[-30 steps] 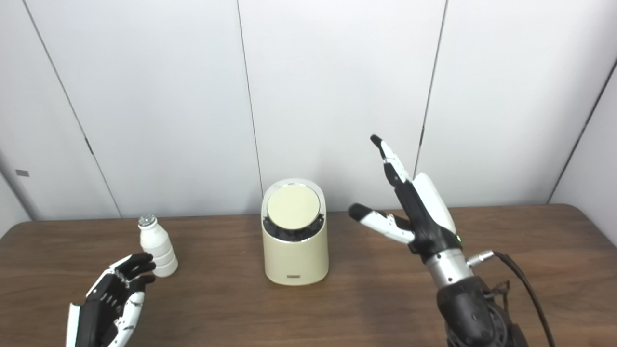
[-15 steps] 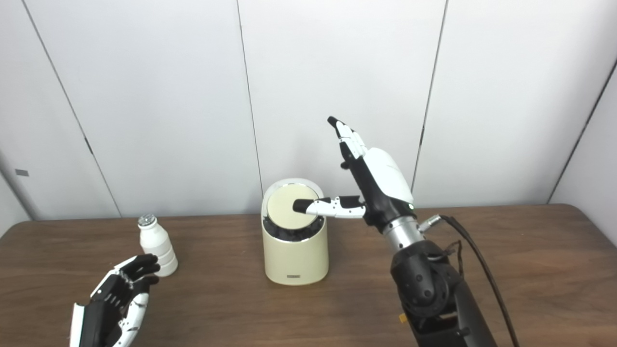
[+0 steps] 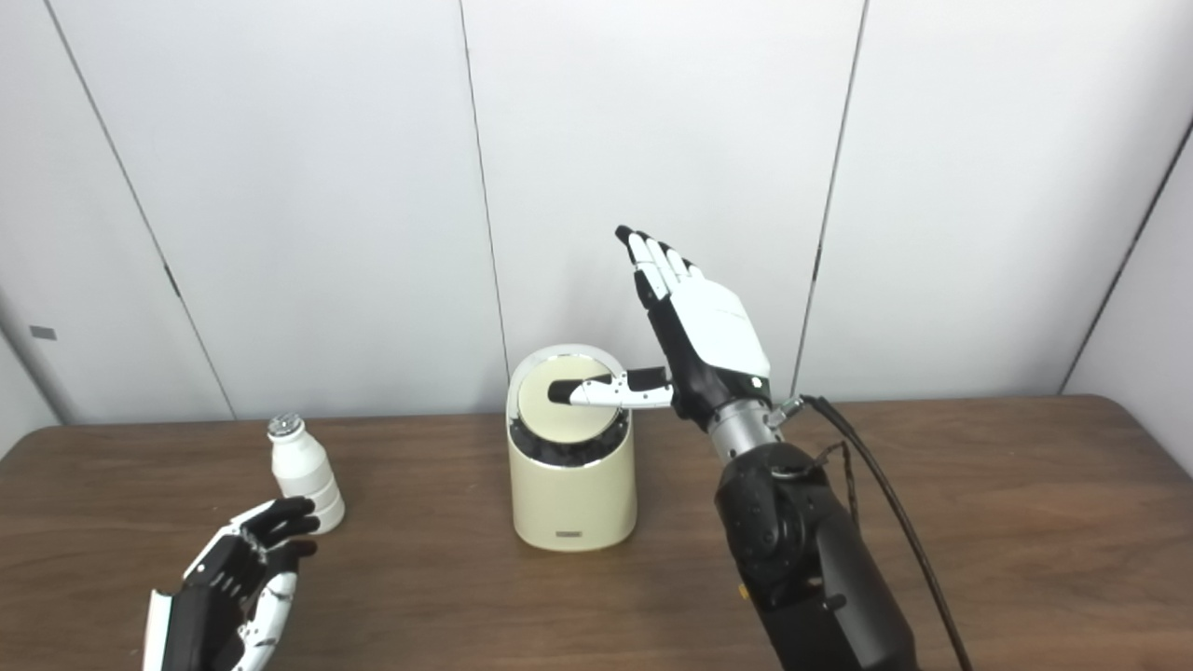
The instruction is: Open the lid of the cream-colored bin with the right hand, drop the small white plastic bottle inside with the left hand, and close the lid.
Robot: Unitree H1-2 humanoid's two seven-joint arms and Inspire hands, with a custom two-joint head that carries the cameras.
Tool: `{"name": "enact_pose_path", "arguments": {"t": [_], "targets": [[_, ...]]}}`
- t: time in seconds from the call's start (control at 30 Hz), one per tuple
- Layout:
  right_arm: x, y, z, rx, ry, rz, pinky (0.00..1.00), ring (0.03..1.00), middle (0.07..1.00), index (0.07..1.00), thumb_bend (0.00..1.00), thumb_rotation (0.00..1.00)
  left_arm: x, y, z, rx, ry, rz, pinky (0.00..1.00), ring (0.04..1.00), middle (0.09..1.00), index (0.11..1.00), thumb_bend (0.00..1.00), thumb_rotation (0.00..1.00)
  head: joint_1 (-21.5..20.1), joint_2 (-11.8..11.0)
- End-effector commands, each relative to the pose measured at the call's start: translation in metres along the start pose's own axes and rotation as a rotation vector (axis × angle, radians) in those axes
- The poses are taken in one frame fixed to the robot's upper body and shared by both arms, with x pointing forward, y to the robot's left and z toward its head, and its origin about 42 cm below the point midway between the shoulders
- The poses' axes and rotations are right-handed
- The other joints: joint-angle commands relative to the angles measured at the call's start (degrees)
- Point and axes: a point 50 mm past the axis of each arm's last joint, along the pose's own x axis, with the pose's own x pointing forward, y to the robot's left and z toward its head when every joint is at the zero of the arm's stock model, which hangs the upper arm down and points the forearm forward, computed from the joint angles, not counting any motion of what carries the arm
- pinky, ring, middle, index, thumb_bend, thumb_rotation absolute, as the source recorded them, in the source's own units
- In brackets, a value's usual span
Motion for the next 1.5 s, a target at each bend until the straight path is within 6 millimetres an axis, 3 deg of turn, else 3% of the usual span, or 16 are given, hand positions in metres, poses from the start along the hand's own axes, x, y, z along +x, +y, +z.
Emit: {"name": "enact_pose_path", "arguments": {"t": [0.0, 0.57, 0.87, 1.07, 1.47], "targets": [[0.018, -0.02, 0.019, -0.025, -0.075, -0.089, 1.0, 1.0, 1.0, 1.0, 1.0, 0.62, -0.006, -0.001, 0.003, -0.011, -0.012, 0.007, 0.63, 0.703, 0.731, 0.699, 0.26, 0.38, 0.0, 0.1], [0.033, -0.001, 0.003, -0.094, -0.05, -0.07, 1.0, 1.0, 1.0, 1.0, 1.0, 0.47, -0.008, -0.006, 0.007, -0.014, -0.02, 0.002, 0.63, 0.697, 0.72, 0.69, 0.26, 0.41, 0.6, 0.8], [0.028, 0.009, -0.011, -0.192, -0.025, -0.034, 1.0, 1.0, 1.0, 1.0, 1.0, 0.49, -0.008, -0.007, 0.007, -0.011, -0.021, -0.002, 0.63, 0.694, 0.717, 0.687, 0.26, 0.4, 0.7, 1.4], [0.026, 0.011, -0.014, -0.228, -0.016, -0.019, 1.0, 1.0, 1.0, 1.0, 1.0, 0.41, -0.008, -0.007, 0.008, -0.011, -0.023, -0.002, 0.63, 0.693, 0.715, 0.685, 0.26, 0.41, 0.6, 1.6], [0.025, 0.009, -0.015, -0.263, 0.0, 0.017, 1.0, 1.0, 1.0, 1.0, 1.0, 0.38, -0.007, -0.01, 0.007, -0.008, -0.021, 0.0, 0.63, 0.686, 0.707, 0.678, 0.26, 0.41, 0.6, 1.6]]}}
